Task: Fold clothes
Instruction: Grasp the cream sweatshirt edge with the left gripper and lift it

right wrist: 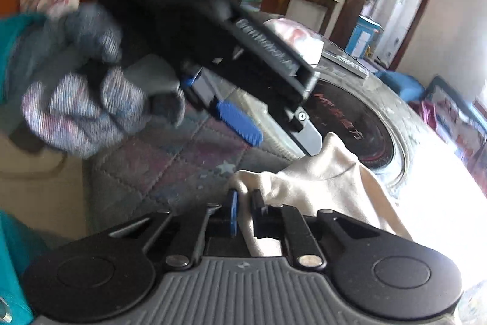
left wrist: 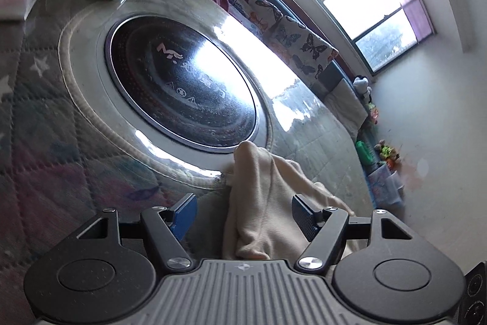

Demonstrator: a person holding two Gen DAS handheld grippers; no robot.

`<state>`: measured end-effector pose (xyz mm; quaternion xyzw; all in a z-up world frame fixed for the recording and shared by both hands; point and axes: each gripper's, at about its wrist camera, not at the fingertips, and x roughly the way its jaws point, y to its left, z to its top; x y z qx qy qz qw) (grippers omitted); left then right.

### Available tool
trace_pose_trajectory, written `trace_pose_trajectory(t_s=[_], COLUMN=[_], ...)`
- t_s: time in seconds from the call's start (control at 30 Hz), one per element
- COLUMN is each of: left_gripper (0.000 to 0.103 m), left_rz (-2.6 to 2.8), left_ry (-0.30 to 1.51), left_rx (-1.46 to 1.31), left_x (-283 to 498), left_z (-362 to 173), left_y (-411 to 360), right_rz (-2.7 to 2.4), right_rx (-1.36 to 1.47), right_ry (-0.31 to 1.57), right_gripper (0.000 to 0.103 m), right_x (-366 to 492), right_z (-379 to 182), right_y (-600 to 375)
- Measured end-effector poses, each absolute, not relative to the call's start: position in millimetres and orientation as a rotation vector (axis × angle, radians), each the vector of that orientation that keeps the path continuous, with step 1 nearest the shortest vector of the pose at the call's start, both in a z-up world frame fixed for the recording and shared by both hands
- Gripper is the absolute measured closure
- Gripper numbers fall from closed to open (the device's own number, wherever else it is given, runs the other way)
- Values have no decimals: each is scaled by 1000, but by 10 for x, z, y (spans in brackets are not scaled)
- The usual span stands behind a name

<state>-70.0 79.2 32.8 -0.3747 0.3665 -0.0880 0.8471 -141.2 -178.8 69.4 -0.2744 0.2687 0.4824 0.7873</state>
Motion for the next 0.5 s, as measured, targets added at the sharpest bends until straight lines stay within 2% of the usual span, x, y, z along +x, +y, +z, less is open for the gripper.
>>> trace_pose_trajectory(t_s=[0.27,0.5], left_gripper=[30,28], left_rz=[-166,-184], left_ry=[818,815], left_rx=[-955,-1071], left_x=[-579,-545], left_z=[227,120], left_y=[756,753], right_rz=[1028,1022], right_rx=[-414,-370], right_ry=[570,554], right_gripper=[98,98], right_x=[-1261,-1163], right_z=[1011,1124], right_y=[-2050,-2202])
